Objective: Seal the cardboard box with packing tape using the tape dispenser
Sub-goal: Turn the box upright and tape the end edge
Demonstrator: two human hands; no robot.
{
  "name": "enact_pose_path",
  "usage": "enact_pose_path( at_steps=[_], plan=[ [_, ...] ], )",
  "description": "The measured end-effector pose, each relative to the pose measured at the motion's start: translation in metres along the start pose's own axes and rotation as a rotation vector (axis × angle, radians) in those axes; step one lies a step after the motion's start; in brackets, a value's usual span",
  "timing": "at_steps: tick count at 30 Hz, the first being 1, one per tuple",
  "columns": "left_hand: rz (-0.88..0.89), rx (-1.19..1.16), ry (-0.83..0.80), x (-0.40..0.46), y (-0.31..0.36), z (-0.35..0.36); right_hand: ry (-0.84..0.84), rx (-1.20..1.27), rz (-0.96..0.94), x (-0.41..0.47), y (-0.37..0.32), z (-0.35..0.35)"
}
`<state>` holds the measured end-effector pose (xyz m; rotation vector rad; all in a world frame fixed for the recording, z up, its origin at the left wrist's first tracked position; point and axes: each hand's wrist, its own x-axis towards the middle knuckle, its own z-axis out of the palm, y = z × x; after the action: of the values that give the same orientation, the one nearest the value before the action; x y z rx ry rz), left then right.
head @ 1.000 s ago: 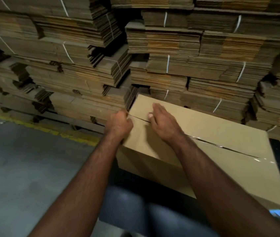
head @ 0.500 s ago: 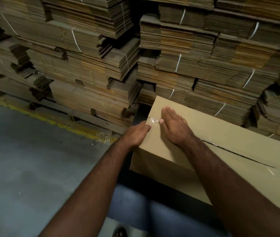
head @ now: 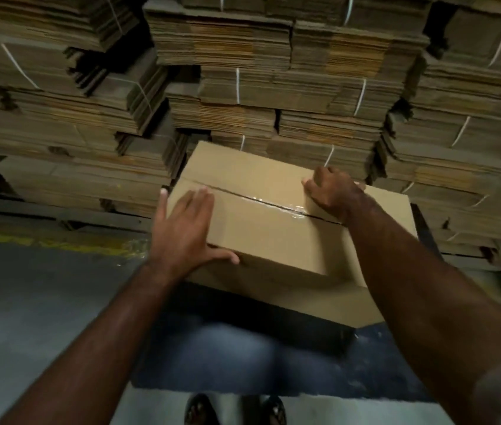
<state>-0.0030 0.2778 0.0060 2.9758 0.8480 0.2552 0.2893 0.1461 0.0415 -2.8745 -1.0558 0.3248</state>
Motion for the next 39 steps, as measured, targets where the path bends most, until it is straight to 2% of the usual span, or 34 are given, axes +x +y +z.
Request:
enact_pose_path(
  at_steps=[3,5,8,12,15,19,22,27,29,31,34,36,39],
  plan=[
    [-0.169,0.007,0.014,0.03,0.006,-0.007,0.034,0.01,0.052,-0.002,0.026,0.0],
    [-0.306,-0.077,-0.004,0.046,0.03,-0.008,0.046,0.026,0.096,-0.008,0.042,0.001],
    [-0.526,-0.494,-0.001,0.052,0.086,-0.007,0.079,0.04,0.122,-0.013,0.069,0.003],
    [-0.865,-1.172,0.126,0.038,0.152,0.007,0.094,0.137,0.104,-0.026,0.1,-0.003],
    [-0.933,-1.326,0.158,0.049,0.173,0.007,0.072,0.227,0.102,-0.041,0.11,-0.007],
    [-0.78,-1.167,0.07,0.085,0.161,-0.002,0.065,0.276,0.144,-0.07,0.12,-0.006],
    [-0.73,-1.017,-0.008,0.092,0.155,-0.006,0.074,0.342,0.101,-0.095,0.131,0.008],
    [-0.561,-0.83,-0.029,0.037,0.178,0.001,-0.008,0.512,0.02,-0.123,0.142,0.039],
    [-0.481,-0.685,-0.036,0.006,0.187,0.012,-0.006,0.534,0.013,-0.135,0.144,0.048],
    [-0.45,-0.537,-0.067,-0.014,0.186,0.02,-0.002,0.527,0.005,-0.147,0.146,0.054],
    [-0.421,-0.464,-0.122,-0.026,0.181,0.022,0.012,0.54,-0.015,-0.164,0.148,0.06],
    [-0.358,-0.37,-0.081,-0.029,0.181,0.016,0.056,0.693,-0.014,-0.17,0.152,0.06],
    [-0.177,-0.303,0.034,-0.039,0.201,-0.002,0.255,0.982,0.128,-0.171,0.174,0.073]
  ],
)
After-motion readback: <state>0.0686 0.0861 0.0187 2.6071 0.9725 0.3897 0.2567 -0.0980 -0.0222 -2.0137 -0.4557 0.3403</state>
